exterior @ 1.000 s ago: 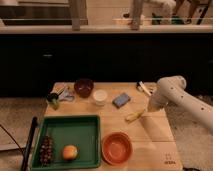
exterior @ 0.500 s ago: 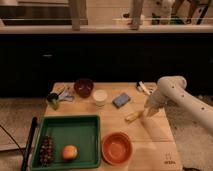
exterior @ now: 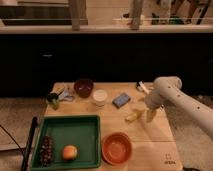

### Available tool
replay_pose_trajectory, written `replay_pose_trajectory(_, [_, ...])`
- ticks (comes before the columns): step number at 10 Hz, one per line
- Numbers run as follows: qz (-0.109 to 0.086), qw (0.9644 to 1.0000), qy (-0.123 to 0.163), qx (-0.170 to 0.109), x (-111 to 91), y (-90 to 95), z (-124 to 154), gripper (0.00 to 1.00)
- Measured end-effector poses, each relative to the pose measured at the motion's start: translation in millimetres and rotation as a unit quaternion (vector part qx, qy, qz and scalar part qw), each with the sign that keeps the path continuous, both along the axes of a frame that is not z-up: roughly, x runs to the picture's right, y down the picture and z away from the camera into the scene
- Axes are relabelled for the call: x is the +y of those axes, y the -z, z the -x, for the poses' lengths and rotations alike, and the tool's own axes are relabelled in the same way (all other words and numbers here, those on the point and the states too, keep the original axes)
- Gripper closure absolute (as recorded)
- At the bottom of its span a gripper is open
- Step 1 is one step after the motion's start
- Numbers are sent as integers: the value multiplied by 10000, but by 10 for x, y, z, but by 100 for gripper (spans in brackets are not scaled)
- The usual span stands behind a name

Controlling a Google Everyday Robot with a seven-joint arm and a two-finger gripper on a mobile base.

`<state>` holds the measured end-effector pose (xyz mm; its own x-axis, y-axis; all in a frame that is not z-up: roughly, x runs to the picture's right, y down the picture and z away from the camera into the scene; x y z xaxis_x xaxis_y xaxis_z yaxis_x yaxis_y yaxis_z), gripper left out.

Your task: Place banana in red bowl

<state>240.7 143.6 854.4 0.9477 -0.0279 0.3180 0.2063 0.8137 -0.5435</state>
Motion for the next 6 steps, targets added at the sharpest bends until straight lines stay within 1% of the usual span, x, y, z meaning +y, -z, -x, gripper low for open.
replay_pose_trajectory(2, [88, 9994, 90, -310, 55, 34, 97, 20])
replay_pose_trajectory(4, [178, 9981, 214, -549, 98, 34, 208, 20])
replay_pose_trajectory(5, [259, 9972, 278, -648, 139, 0, 262, 20])
replay_pose_trajectory(6, [326, 9965, 330, -695, 190, -46, 298, 23])
